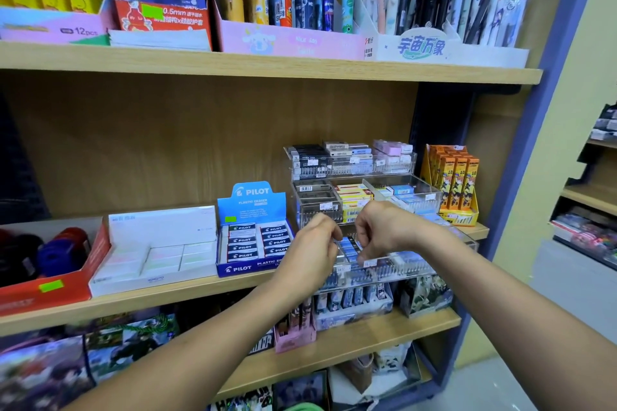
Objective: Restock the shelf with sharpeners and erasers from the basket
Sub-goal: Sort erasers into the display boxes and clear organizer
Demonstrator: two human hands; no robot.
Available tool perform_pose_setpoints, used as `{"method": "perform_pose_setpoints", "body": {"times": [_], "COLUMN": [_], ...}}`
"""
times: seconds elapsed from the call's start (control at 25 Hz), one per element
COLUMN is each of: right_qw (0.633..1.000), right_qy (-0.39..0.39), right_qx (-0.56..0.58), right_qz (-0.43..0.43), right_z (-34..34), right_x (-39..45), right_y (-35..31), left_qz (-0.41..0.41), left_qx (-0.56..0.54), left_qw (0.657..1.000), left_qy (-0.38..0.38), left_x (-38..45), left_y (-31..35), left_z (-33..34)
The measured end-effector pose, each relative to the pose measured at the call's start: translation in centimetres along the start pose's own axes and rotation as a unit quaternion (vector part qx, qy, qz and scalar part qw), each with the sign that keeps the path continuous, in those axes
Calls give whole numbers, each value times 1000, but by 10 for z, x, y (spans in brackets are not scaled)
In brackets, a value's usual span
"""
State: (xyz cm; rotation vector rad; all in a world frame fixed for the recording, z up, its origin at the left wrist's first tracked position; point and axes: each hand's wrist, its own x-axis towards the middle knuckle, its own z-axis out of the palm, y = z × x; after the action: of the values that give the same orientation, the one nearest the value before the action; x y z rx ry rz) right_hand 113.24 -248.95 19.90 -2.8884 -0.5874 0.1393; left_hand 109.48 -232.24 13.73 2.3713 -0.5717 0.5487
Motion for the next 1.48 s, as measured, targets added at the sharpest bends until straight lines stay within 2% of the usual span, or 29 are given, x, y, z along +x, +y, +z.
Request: {"method": "perform_pose_setpoints", "body": {"times": [0.12,0.32,0.4,0.48,0.56,0.6,0.68,0.76,0.84,0.92,1.0,1.12,1.28,1.48], "right_qw": [1000,986,978,981,987,988,982,964,938,917,918,928,929,912], "right_qy": [-1,132,148,115,30,-21,-134,-243,-337,-397,-395,-367,-318,-313], "right_qx": [-4,70,122,122,102,87,62,43,33,5,-33,-44,82,160], "right_qz": [4,-71,-84,-97,-121,-127,-120,-100,-69,-34,-2,56,169,209], "right_z": [-5,-13,8,52,115,148,216,279,339,391,434,483,520,561], "right_x": [-9,-29,-34,-33,-29,-28,-25,-20,-16,-15,-16,-21,-29,-34], "right_y": [-11,-73,-105,-132,-150,-156,-158,-148,-135,-118,-97,-73,-82,-102], "left_qz": [2,-18,-53,-100,-157,-185,-232,-244,-269,-326,-353,-359,-405,-429], "left_qx": [-16,-28,5,45,73,79,73,51,16,-2,25,101,185,207], "left_qw": [1000,994,994,994,979,961,907,856,801,747,733,751,742,738], "left_qy": [19,104,95,19,-109,-189,-344,-452,-534,-579,-581,-544,-502,-477], "left_x": [0,-21,-47,-86,-132,-154,-193,-226,-259,-289,-313,-349,-397,-427], "left_y": [2,3,-8,-29,-57,-71,-103,-134,-162,-181,-198,-224,-256,-263], "left_z": [-4,-40,-63,-76,-73,-64,-36,3,47,86,116,144,177,204]}}
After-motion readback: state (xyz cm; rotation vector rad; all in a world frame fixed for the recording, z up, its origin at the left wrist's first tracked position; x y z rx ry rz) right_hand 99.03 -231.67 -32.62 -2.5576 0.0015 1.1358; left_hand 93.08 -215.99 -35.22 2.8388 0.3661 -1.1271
